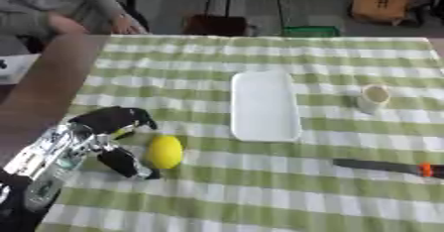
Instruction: Pick up objects on the table and place them in the box.
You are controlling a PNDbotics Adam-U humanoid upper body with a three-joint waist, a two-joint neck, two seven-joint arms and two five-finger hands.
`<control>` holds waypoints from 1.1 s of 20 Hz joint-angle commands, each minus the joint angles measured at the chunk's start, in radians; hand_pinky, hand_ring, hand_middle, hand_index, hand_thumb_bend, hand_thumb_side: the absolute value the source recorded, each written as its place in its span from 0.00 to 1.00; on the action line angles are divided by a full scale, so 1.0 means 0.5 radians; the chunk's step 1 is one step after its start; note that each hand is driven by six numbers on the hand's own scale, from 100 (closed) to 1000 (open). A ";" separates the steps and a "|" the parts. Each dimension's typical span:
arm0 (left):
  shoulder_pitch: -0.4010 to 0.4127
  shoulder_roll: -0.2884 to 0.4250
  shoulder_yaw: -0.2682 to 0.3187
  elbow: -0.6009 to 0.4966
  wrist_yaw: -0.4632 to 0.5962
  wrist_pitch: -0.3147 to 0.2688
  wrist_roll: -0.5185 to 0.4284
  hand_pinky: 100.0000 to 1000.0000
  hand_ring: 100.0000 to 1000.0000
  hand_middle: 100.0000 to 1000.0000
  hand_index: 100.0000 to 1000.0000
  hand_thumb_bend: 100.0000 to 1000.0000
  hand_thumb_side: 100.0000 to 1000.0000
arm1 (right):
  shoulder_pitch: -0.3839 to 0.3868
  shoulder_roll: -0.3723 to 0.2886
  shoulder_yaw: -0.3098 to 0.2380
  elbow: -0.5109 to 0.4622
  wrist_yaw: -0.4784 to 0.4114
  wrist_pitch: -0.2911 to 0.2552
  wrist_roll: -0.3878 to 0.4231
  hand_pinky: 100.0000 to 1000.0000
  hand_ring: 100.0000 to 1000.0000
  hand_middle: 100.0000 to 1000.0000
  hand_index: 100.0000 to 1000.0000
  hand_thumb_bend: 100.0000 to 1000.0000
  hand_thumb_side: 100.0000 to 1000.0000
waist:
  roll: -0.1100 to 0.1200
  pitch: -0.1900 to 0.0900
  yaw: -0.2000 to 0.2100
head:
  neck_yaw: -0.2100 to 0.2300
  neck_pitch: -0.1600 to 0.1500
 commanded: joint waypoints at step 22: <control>-0.084 -0.065 -0.051 0.191 0.187 0.011 0.080 0.06 0.41 0.64 0.69 0.21 0.21 | -0.016 -0.049 -0.018 -0.038 -0.007 -0.005 0.000 0.58 0.59 0.69 0.81 0.39 0.70 | -0.020 -0.040 0.001 | 0.007 -0.021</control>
